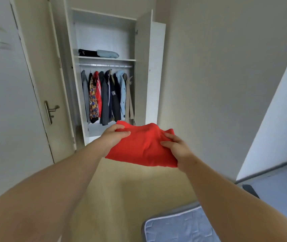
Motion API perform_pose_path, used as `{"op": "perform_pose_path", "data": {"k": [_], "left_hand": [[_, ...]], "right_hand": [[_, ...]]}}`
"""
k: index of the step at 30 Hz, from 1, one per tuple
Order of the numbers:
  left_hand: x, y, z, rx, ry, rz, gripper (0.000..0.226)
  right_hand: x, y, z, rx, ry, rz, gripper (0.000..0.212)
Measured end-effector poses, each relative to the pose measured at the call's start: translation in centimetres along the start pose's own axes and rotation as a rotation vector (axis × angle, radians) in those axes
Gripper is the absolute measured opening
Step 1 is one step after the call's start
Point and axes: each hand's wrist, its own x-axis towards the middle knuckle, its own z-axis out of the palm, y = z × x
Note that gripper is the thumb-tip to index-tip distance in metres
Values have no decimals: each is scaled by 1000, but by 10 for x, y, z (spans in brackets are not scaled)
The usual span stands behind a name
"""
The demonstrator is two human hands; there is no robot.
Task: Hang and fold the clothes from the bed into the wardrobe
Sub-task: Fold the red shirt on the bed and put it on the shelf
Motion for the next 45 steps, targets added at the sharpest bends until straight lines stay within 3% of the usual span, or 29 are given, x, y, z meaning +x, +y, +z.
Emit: {"op": "perform_pose_path", "data": {"k": [13,24,32,45], "left_hand": [[155,-30,-98,-38,196,-34,42],[381,21,-106,-59,302,9,38],[535,45,-106,-53,272,44,27],[802,102,-154,-62,177,144,36]], "right_hand": [[164,-10,135,20,-158,69,33],[401,-65,179,31,-259,3,34],[547,-83,202,47,-223,-27,31],[787,-141,284,92,-163,-147,29]]}}
